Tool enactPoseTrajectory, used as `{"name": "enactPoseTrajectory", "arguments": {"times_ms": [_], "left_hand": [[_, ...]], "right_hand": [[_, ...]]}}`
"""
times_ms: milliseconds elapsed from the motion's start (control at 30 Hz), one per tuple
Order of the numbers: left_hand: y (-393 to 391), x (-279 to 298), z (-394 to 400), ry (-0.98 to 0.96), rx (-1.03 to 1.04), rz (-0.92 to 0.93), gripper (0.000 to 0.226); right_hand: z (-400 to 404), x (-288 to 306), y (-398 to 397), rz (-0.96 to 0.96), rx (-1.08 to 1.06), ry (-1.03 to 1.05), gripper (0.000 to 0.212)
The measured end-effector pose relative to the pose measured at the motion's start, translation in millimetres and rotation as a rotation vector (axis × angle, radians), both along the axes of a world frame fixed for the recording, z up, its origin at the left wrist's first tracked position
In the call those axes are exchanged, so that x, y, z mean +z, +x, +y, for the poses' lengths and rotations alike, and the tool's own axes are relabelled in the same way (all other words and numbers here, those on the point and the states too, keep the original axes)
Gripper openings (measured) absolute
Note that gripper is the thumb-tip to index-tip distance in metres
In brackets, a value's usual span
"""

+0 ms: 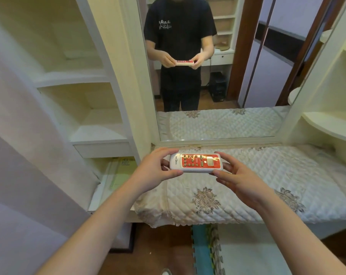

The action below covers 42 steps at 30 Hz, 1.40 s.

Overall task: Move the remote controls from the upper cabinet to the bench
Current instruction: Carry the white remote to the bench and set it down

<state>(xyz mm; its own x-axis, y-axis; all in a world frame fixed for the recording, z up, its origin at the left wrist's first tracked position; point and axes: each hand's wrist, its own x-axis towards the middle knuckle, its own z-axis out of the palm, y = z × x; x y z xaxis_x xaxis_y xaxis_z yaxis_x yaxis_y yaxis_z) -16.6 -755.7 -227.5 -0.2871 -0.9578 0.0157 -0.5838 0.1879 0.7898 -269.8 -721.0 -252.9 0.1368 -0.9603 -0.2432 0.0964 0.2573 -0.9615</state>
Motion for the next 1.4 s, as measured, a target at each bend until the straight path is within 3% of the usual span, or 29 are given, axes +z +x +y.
{"name": "enactPoseTrajectory", "arguments": {"times_ms": [400,800,967,1167,1400], "left_hand": [[31,-25,-117,-0.028,-0.075,0.062,0.061],[21,-97,-189,0.034,-0.006,0.130,0.068],[4,-127,-206,0.141,0.027,0.120,0.069],[-18,-171,-221,0.478,0.173,0.372,0.087],[-30,-223,-236,0.643,0.370,0.370,0.067]], "right_hand": [[-104,-8,37,0.049,-0.110,-0.028,0.056],[-169,-68,41,0.073,-0.165,0.048,0.062],[-193,-105,28,0.151,-0.161,0.106,0.061],[-218,-146,10,0.230,-0.156,0.185,0.055],[-246,-195,4,0.257,-0.139,0.311,0.043]]}}
